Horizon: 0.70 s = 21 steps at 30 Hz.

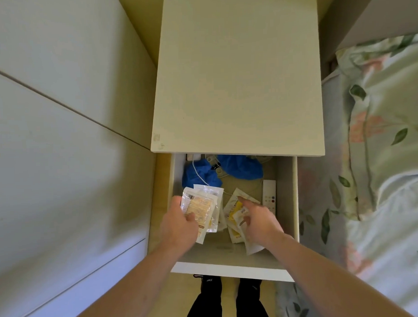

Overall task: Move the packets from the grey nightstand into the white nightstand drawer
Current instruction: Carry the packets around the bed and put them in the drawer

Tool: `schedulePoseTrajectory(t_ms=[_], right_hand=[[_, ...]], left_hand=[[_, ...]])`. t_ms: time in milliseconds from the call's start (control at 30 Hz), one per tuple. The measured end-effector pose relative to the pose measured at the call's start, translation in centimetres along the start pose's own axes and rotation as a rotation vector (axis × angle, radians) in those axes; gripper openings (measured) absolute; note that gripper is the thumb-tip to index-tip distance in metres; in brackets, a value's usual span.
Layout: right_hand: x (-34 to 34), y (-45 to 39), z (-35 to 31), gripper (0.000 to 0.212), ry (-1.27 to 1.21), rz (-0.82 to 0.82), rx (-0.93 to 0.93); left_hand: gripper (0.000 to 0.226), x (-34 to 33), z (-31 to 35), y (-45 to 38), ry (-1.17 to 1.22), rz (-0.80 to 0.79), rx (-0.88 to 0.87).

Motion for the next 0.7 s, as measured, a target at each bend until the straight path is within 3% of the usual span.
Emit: schedulePoseTrajectory(t_ms=[233, 400, 467, 567, 700], right_hand=[[-3.8, -1.4, 1.5, 0.11, 0.209, -0.223, 0.061], [-2.0, -1.2, 3.1, 0.098, 0.383, -0.268, 0.063], [-1.5, -0.9, 3.6, 0.095, 0.377, -0.243, 0.035], [-0.8, -0.8, 4.1, 0.084, 0.166, -0.096, -0.009], [0.4, 0.3, 3.4, 0.071, 0.017, 0.089, 0.026]], left_hand=[[0.034, -2.9, -1.7, -0.5, 0.076, -0.033, 0.081], [0.034, -5.4, -2.3, -1.2, 0.112, -0.067, 0.126], [0.03, -5.9, -2.5, -1.6, 0.095, -0.058, 0.155], [0.017, -6.1, -3.2, -1.9, 0.032, -0.042, 0.191], [0.022, -5.7, -4.1, -1.7, 0.029, -0.056, 0.216]])
Point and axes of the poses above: each hand's wrist, its own y-axis away from the middle knuckle, its own x-axis out of the back of the hand, z = x × y, the point moved 4 cm from there along -y, towards the middle knuckle, and after that the axes turned 5 degrees about y, right-handed, at the moved point
